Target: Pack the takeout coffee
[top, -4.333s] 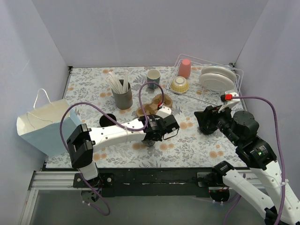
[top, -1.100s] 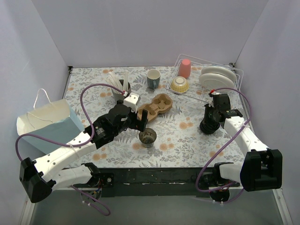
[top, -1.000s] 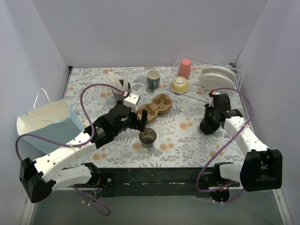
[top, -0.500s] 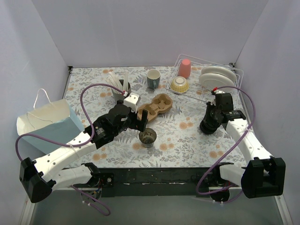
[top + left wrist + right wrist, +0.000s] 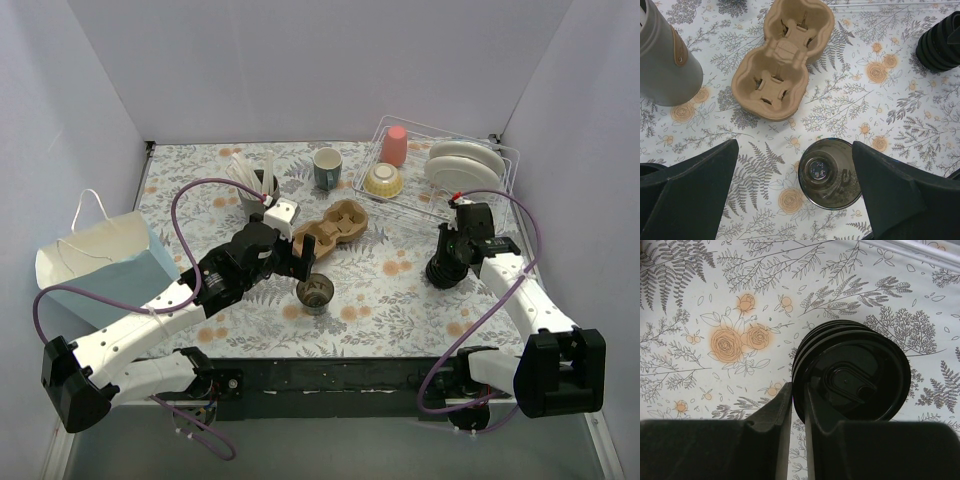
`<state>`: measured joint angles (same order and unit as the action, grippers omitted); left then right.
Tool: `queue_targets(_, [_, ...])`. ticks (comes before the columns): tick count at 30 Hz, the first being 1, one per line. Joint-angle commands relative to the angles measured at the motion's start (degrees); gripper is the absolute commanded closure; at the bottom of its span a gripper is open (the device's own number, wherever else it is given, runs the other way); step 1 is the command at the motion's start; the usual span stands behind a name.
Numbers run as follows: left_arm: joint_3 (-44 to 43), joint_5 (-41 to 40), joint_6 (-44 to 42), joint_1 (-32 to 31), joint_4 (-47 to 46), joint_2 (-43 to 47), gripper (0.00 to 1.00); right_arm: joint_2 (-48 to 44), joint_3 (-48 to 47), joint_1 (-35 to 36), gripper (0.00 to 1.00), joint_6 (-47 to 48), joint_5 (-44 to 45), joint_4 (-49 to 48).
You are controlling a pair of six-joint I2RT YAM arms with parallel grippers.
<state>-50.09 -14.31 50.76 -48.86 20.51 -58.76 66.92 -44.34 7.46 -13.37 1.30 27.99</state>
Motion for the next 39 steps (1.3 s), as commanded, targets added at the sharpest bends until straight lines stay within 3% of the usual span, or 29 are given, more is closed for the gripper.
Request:
queue_targets(1, [0.4, 0.2, -0.7, -0.1, -0.7, 1.5, 0.02, -0.3, 0.4, -0.3, 0.81, -0.3, 0.2, -2.5])
queue_targets(14, [0.4, 0.5, -0.6, -0.1, -1.1, 1.8, 0.02, -4.2, -4.5, -0.3, 0.82, -1.0, -1.0, 1.9])
queue_targets(19, [0.4, 2.4, 0.1, -0.1, -2.4, 3.5, 0.02, -6.7, -8.0, -0.3, 0.84, -0.3, -8.9, 4.3])
queue_targets(22, [-0.7, 5.9, 0.9, 0.0, -3.3, 4.2, 0.02, -8.6, -10.3, -0.3, 0.84, 0.6, -19.5, 3.0])
queue_targets(23, [-1.3, 7.2, 1.6, -0.1, -3.4, 4.2, 0.05, -9.7, -10.9, -0.3, 0.84, 0.3, -27.3, 2.2])
queue_targets(25, [-2.4, 12.1, 2.8, -0.1, -3.4, 4.0, 0.08, -11.5, -10.3, -0.3, 0.84, -2.1, -35.9, -3.3])
queue_targets(26, [-3.7, 14.0, 4.0, -0.1, -3.4, 3.9, 0.09, -13.3, -9.7, -0.3, 0.84, -3.5, -44.5, -6.3])
queue_targets(29, [-4.5, 22.4, 9.0, -0.1, -5.2, 4.4, 0.11, -16.5, -7.2, -0.3, 0.84, -12.9, -55.6, -18.4])
queue_targets(35, [-1.0, 31.0, 21.6, -0.1, -19.4, 8.7, 0.14, -22.4, 0.6, 0.0, 0.82, -34.1, -66.4, -48.5])
queue_targets(39, [0.1, 30.7, 19.3, -0.1, -24.1, 9.8, 0.16, -23.6, 0.6, 0.1, 0.82, -36.9, -68.4, -49.5])
